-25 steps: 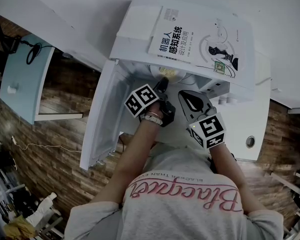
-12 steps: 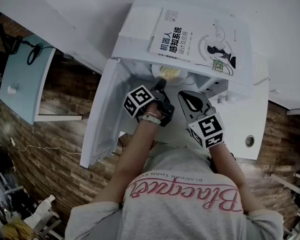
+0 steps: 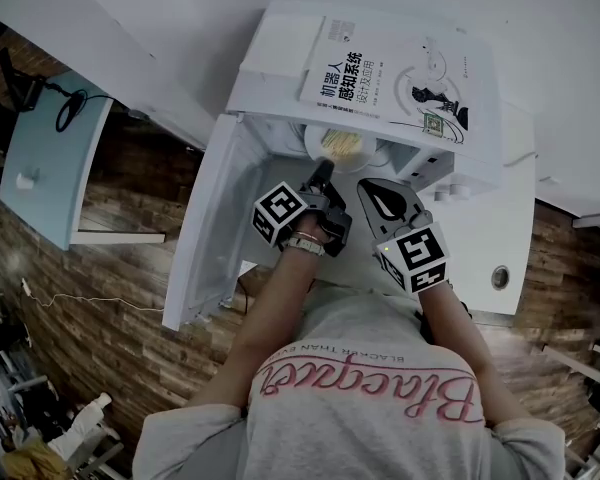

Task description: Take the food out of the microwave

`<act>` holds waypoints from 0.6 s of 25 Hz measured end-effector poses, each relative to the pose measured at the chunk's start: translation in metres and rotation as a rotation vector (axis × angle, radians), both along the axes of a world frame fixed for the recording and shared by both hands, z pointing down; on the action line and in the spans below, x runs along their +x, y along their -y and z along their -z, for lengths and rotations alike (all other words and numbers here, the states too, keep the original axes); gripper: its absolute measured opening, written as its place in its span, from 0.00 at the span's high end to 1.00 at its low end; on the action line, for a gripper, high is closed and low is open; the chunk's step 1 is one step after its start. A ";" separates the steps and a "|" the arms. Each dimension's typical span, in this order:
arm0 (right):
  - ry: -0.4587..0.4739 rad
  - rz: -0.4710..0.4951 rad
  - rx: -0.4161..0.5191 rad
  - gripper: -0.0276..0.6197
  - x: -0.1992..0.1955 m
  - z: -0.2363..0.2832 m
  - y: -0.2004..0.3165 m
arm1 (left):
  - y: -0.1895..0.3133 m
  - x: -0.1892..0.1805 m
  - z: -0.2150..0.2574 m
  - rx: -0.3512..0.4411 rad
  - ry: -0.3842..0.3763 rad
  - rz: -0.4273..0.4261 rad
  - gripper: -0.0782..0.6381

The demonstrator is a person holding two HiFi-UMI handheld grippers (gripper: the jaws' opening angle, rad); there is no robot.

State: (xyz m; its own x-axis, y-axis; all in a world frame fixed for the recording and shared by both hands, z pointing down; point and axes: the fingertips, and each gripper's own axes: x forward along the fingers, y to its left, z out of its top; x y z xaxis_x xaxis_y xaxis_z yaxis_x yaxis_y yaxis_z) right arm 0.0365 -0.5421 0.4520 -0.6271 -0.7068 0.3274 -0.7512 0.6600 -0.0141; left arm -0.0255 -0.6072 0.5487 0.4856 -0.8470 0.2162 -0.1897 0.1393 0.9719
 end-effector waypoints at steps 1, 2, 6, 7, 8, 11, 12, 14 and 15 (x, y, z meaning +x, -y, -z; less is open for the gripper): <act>0.000 -0.006 0.002 0.94 0.001 0.001 0.000 | -0.001 0.000 0.001 0.003 -0.006 0.001 0.87; 0.002 -0.014 0.004 0.94 0.002 0.002 0.000 | -0.003 0.001 0.002 0.005 -0.013 0.002 0.87; 0.020 -0.044 0.006 0.94 0.005 0.005 0.001 | -0.008 0.002 0.008 0.020 -0.013 0.001 0.87; 0.026 -0.050 0.005 0.94 0.006 0.005 0.000 | -0.009 0.002 0.010 0.027 -0.010 -0.001 0.87; 0.031 -0.055 0.005 0.94 0.006 0.006 0.000 | -0.010 0.002 0.013 0.035 -0.011 -0.001 0.87; 0.043 -0.064 0.006 0.94 0.005 0.009 -0.002 | -0.015 0.000 0.023 0.054 -0.021 0.005 0.87; 0.044 -0.068 0.007 0.94 0.005 0.009 -0.003 | -0.017 0.000 0.025 0.058 -0.025 0.007 0.87; 0.047 -0.075 0.013 0.94 0.005 0.011 -0.005 | -0.021 -0.001 0.029 0.064 -0.030 0.008 0.87; 0.048 -0.077 0.018 0.94 0.005 0.012 -0.005 | -0.023 -0.001 0.031 0.066 -0.032 0.008 0.87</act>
State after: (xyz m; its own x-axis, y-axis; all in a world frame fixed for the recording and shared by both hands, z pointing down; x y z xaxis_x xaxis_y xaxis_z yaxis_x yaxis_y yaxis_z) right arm 0.0411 -0.5367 0.4403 -0.5850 -0.7591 0.2855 -0.7987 0.6004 -0.0400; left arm -0.0269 -0.5841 0.5181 0.4847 -0.8627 0.1444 -0.1573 0.0764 0.9846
